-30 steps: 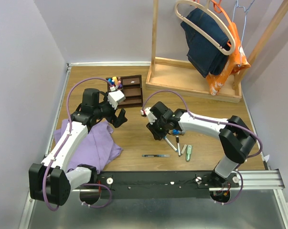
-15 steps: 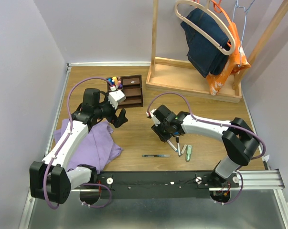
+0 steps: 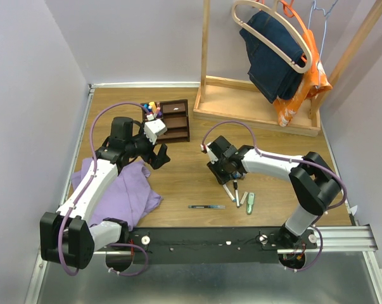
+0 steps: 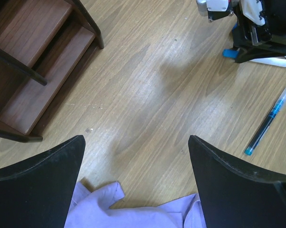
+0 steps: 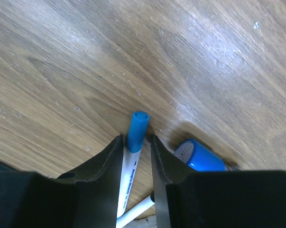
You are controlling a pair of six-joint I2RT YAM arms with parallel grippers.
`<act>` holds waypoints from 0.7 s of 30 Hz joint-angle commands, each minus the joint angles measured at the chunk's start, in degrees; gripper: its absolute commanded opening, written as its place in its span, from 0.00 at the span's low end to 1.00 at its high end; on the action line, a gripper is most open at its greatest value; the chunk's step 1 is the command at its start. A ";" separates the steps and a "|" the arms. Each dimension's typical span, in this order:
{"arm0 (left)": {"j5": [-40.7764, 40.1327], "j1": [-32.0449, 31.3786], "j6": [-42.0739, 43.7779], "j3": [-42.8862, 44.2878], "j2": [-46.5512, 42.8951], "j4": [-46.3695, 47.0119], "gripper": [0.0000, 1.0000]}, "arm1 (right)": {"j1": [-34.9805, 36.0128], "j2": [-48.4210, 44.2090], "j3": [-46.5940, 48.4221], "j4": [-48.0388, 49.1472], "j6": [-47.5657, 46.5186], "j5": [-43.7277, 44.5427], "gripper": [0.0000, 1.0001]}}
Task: Sort the stationery into containers
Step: Pick up the pen from the center of the board, then place the pen in the storage box.
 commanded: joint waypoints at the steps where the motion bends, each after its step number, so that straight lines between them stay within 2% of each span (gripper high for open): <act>1: 1.42 0.23 -0.75 0.84 0.78 0.66 0.99 | 0.16 2.47 -0.77 1.84 0.90 -3.81 0.34; 6: 1.41 0.23 -0.75 0.84 1.39 0.93 0.99 | 0.07 5.11 0.11 1.14 1.87 -6.26 0.33; 9: 1.68 0.23 -0.75 0.84 1.74 1.02 0.99 | 0.07 6.95 1.08 -0.18 2.92 -8.37 0.20; 11: 1.68 0.23 -0.66 0.84 2.01 1.10 0.99 | 0.16 7.83 1.25 -0.44 3.97 -9.08 0.00; 17: 1.50 0.84 0.30 2.95 2.27 -1.70 0.99 | 0.16 5.65 5.90 -2.02 2.23 -10.40 0.01; 21: 2.99 3.47 0.13 5.57 1.39 -3.11 0.99 | -0.11 5.54 17.14 -2.64 -1.29 -11.37 0.00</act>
